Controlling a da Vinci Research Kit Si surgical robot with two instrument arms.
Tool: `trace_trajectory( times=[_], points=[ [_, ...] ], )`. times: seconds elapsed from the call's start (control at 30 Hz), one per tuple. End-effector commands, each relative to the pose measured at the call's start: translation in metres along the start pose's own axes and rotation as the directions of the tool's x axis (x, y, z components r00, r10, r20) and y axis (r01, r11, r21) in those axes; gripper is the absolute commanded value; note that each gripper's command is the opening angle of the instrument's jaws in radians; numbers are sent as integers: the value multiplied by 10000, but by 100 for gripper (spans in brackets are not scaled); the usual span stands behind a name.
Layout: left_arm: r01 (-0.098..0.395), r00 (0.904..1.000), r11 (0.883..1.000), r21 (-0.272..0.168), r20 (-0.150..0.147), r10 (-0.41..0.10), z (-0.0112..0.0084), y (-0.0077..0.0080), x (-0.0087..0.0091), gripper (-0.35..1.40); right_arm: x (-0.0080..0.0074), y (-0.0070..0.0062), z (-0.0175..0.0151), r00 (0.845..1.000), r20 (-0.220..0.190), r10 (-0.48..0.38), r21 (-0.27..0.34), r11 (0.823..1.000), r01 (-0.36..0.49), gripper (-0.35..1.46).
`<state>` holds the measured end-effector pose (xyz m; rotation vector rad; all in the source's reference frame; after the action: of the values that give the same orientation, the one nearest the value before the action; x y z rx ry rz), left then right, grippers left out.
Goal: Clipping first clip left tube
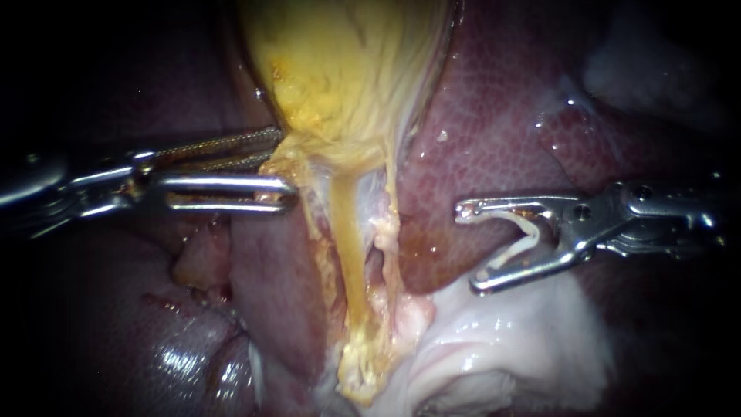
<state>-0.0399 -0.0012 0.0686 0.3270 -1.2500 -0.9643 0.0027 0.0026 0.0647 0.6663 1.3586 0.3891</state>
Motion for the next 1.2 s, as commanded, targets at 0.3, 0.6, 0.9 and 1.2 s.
trace_trajectory(
  times=[0.3, 0.6, 0.9, 1.2],
  points=[
    [692, 9957, 9971, -331, -589, -711, -18, 3, -2, -35, 0, 0, 0, 10000, 1, -4, 0, 10000, 4, 60],
    [865, 9942, 9954, -420, -605, -890, -60, -5, -38, -35, -3, -1, 3, 10000, -1, -37, -14, 10000, 37, 60],
    [928, 9945, 9943, -532, -446, -952, -63, -9, -35, -35, -39, 5, 47, 9999, -151, -66, 226, 9997, 69, 60],
    [916, 9946, 9946, -492, -449, -938, -60, -13, -32, -35, -92, 18, 104, 9993, -194, 328, 558, 9979, -317, 60]
  ],
)
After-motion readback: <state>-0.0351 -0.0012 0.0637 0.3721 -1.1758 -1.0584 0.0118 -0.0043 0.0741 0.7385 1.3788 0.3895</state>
